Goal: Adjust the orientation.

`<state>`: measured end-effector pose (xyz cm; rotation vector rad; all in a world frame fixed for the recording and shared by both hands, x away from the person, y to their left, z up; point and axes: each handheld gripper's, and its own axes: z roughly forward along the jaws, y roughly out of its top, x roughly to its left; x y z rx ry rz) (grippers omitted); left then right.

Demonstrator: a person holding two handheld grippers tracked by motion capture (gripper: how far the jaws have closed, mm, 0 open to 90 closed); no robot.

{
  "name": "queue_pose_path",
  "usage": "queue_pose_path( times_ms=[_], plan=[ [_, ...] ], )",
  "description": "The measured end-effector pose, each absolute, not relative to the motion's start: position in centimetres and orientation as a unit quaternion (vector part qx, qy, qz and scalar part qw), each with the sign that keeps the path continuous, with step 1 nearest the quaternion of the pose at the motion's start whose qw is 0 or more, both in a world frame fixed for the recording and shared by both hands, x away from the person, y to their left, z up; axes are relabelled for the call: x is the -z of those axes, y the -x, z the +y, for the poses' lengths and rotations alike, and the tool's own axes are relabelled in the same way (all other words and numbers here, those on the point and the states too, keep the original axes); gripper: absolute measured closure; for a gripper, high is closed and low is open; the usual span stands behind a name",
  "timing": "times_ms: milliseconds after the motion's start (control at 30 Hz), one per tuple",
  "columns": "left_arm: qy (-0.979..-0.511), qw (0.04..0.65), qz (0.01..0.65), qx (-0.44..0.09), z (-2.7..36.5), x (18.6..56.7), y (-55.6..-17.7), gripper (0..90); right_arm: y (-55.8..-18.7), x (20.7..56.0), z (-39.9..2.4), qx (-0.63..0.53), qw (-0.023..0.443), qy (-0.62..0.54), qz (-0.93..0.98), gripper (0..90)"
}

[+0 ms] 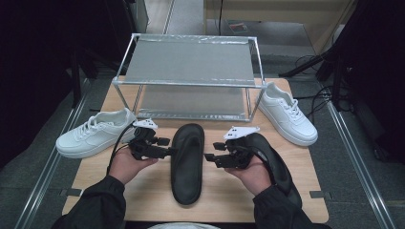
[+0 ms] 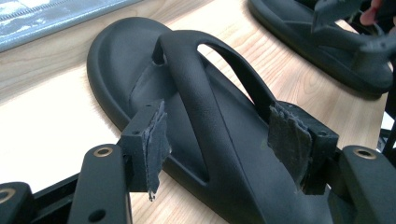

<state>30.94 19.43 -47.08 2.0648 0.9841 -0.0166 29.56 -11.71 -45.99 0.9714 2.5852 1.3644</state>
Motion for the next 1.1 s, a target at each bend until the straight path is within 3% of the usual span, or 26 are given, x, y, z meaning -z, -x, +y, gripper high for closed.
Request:
queue_pose_path(
  times_ms=[467, 833, 1100],
  plan=[
    [-0.820, 0.410, 0.398, 0.003, 19.8, 47.2, -31.1, 37.8, -29.7, 46.3, -15.3, -0.446, 0.022, -0.344, 0.826, 50.7],
    [-0.820, 0.429, 0.380, -0.009, 19.2, 46.9, -30.9, 37.9, -28.9, 46.3, -19.6, -0.455, 0.069, -0.355, 0.814, 52.9],
    [-0.825, 0.425, 0.371, -0.003, 18.4, 46.9, -31.4, 37.9, -28.4, 46.8, -22.5, -0.433, 0.070, -0.401, 0.804, 52.9]
  ],
)
